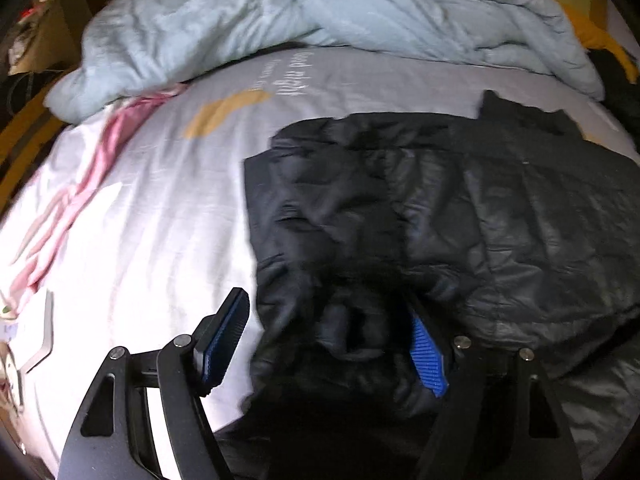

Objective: Fold large clothes

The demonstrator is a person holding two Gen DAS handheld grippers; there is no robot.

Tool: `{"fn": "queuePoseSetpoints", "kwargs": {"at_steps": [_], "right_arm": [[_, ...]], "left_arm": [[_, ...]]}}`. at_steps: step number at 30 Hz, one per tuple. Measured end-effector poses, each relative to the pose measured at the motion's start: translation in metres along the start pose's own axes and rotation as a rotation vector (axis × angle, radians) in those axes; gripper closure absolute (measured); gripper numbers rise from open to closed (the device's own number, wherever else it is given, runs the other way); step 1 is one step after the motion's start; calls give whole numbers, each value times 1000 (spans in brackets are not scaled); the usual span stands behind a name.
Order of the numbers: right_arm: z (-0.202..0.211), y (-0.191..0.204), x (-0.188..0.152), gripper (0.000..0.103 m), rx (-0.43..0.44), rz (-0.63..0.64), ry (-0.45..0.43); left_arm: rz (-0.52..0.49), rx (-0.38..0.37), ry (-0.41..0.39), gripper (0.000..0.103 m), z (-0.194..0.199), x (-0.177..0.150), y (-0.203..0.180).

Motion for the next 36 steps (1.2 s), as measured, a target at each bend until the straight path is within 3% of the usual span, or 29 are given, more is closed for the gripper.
{"fn": "queuePoseSetpoints", "kwargs": {"at_steps": [8,11,17,21,24,26,28,36], "right_arm": [[-51,-33,-14,48,-78,-32,132],[-58,-35,-15,46,-74,-41,135],[-63,-31,-13,42,-119,22,129],[-54,-32,-11,42,-115,11,91],[-33,-33,-14,36,-103,-26,30],[-10,-31,-17,23,-68,-36,-38],[14,-29,-20,18,-49,-31,-101],[113,-32,-38,14,71,-66,-333]], "left_arm": [[21,-14,23,23,-8,-3,3],[64,-38,40,16,-15,-3,10],[75,-57,25,16,-14,-1,8],[99,-129,-10,18,-9,2,10],[115,-130,-114,18,18,10,20],[90,-101,-204,18,47,15,26],[65,-84,-283,18,77,18,25],[113,-133,-529,0,183,10,9]]}}
Point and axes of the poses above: each gripper's, at about its wrist camera, not at the fingertips, and z roughly against the way its jaws point, y to its left, x to its top, the point moved 10 cm from there along -z, roughly the way its jaws point, and after that the axes turned 6 degrees about -z, right-handed, at the moved point
